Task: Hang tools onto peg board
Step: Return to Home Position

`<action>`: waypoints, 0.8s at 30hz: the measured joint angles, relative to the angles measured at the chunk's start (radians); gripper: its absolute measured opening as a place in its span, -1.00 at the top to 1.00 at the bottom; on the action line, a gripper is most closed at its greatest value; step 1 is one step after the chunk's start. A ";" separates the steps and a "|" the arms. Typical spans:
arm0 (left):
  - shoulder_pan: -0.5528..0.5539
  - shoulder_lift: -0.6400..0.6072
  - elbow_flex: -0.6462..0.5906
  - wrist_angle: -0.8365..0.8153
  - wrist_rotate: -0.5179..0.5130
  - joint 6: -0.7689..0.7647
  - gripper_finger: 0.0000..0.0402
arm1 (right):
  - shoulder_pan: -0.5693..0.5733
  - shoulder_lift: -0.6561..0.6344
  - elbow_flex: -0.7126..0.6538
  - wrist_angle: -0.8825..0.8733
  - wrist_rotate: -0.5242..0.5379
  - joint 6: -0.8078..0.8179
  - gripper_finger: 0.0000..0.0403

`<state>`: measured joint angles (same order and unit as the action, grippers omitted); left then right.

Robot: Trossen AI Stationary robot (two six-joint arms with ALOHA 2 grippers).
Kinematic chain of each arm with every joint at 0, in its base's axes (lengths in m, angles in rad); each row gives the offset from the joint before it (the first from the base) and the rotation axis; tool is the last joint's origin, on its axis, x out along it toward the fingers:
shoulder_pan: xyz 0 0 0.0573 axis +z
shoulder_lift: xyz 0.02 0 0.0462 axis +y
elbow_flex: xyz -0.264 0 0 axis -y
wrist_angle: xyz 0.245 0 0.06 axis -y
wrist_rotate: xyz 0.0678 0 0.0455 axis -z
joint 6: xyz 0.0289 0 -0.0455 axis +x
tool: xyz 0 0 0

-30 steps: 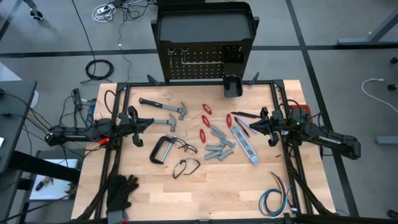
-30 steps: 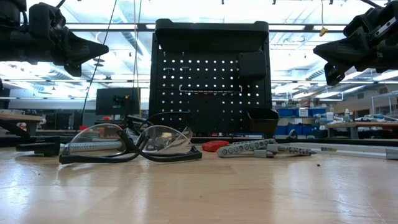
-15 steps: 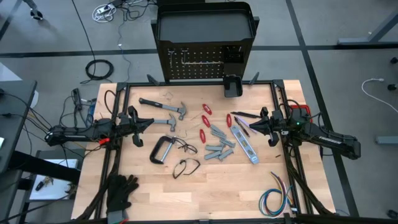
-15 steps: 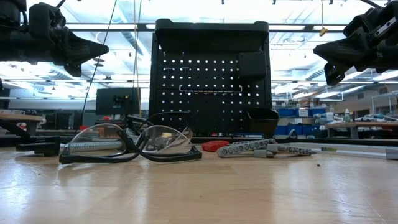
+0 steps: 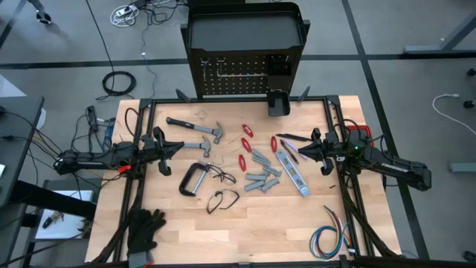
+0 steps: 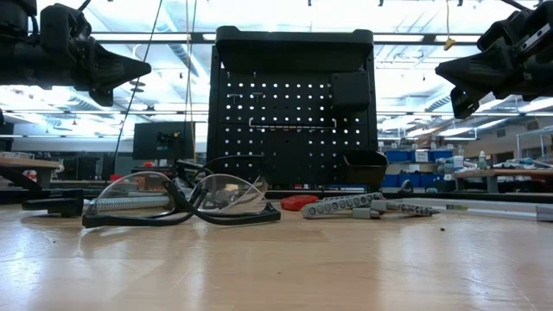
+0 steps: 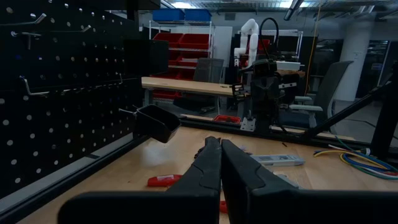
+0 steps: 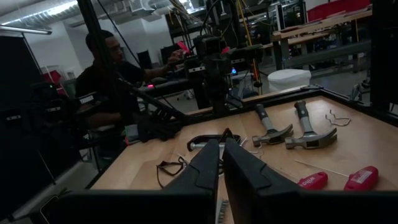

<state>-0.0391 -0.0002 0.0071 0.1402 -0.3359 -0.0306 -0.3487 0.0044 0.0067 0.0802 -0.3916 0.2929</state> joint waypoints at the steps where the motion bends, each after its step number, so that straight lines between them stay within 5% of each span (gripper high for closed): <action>1: 0.000 0.000 0.000 0.000 0.000 0.000 0.95 | 0.000 0.000 0.000 0.000 0.000 0.000 0.84; 24: 0.000 0.000 0.000 0.000 0.000 0.000 0.95 | 0.000 0.000 0.000 0.000 0.000 0.000 0.85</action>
<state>-0.0391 -0.0002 0.0073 0.1399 -0.3363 -0.0307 -0.3485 0.0044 0.0067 0.0803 -0.3913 0.2928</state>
